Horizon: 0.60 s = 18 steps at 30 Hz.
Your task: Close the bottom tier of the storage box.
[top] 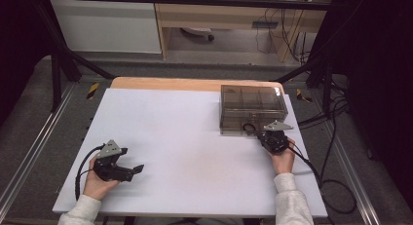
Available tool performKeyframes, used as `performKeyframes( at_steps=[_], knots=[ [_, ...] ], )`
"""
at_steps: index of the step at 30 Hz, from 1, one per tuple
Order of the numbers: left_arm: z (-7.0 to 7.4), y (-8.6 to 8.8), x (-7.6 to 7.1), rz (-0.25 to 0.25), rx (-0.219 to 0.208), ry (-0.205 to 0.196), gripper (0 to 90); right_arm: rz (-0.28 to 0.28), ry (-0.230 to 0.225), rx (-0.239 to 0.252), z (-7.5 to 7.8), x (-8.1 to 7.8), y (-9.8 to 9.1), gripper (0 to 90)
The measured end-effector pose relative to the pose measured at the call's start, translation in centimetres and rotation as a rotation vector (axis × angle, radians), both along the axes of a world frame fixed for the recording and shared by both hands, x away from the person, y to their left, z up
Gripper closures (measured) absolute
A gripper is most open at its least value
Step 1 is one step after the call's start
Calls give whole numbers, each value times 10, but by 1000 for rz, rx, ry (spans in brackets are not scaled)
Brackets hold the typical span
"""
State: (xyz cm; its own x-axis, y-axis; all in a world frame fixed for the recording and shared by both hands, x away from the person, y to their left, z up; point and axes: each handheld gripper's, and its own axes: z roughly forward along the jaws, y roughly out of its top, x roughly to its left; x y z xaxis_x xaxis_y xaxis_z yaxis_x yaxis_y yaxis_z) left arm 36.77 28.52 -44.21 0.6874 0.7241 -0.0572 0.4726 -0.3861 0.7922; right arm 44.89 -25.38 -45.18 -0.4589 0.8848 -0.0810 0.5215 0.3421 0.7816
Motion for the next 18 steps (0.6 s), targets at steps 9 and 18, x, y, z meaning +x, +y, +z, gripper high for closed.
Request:
performKeyframes(
  at_steps=[9, 18],
  knots=[
    [0, 0, 0, 1, 0, 0, 46, -1, -3, 1, 0, 3, 0, 900],
    [0, 0, 0, 1, 0, 0, 46, -4, -7, 2, -1, 5, 0, 900]
  ],
)
